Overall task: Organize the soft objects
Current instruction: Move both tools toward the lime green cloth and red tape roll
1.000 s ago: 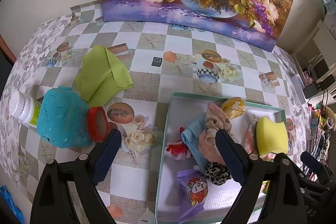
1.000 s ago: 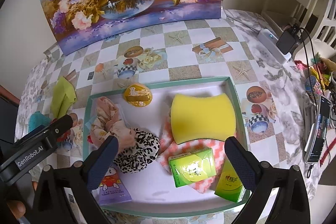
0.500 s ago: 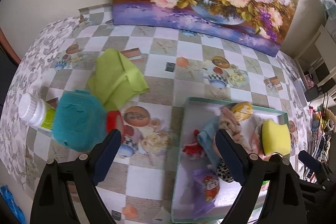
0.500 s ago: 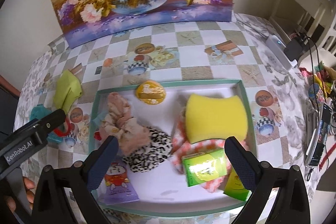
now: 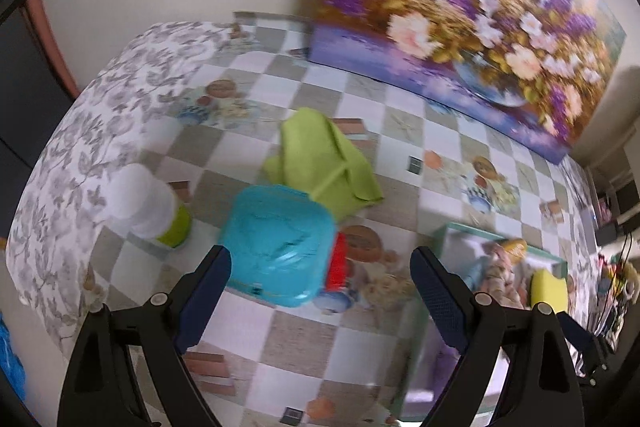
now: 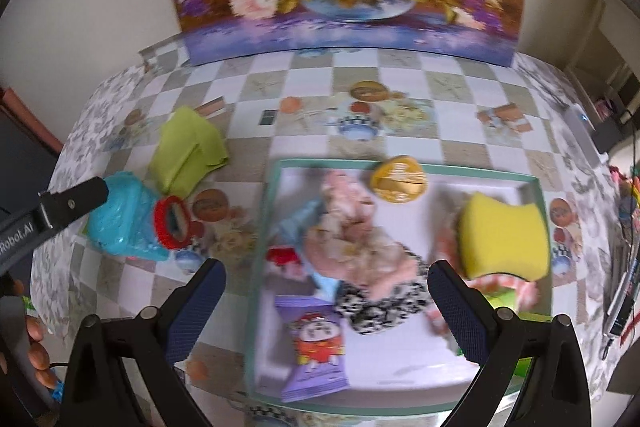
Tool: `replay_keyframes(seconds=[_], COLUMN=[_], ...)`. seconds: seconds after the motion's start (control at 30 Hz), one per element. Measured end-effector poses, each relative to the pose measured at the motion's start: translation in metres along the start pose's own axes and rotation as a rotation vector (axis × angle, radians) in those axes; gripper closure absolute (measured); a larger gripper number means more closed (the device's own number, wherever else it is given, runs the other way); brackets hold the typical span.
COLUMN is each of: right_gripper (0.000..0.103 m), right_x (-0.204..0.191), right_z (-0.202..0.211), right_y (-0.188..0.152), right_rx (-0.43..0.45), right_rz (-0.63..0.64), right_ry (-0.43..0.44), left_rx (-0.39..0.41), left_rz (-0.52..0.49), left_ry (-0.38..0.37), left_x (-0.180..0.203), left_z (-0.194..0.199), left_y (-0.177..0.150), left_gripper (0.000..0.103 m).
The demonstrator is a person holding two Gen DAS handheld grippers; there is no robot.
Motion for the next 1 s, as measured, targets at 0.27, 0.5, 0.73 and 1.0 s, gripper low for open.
replay_keyframes(seconds=[0.27,0.5,0.73,1.0], right_gripper=[0.001,0.001,0.001,0.001], right_x=[-0.036,-0.044,-0.062,-0.102], right_z=[-0.001,-0.002,-0.009,-0.036], right_y=[0.004,0.018,0.040,0.047], right_rx=[0.007,0.029,0.038,-0.005], right_rz=[0.037,0.050,0.086,0.156], right_ry=[0.031,0.025,0.039,0.106], left_rx=[0.003,-0.005,-0.058,-0.173], left_rz=[0.037,0.034,-0.014,-0.020], left_ry=[0.002,-0.014,-0.021,-0.001], left_x=[-0.026,-0.033,-0.039,-0.059], left_z=[0.005,0.003,-0.017,-0.054], left_y=[0.003,0.015,0.042,0.065], left_gripper=[0.012,0.012,0.012,0.012])
Point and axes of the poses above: each gripper's, at about its wrist camera, not at the fingertips, and z roughly against the way its jaws point, x to its right, y to its top, the point moved 6 cm from there along -z, roughly the way its jaws point, and after that the axes turned 12 degrees about -y, right-handed, at the moved point
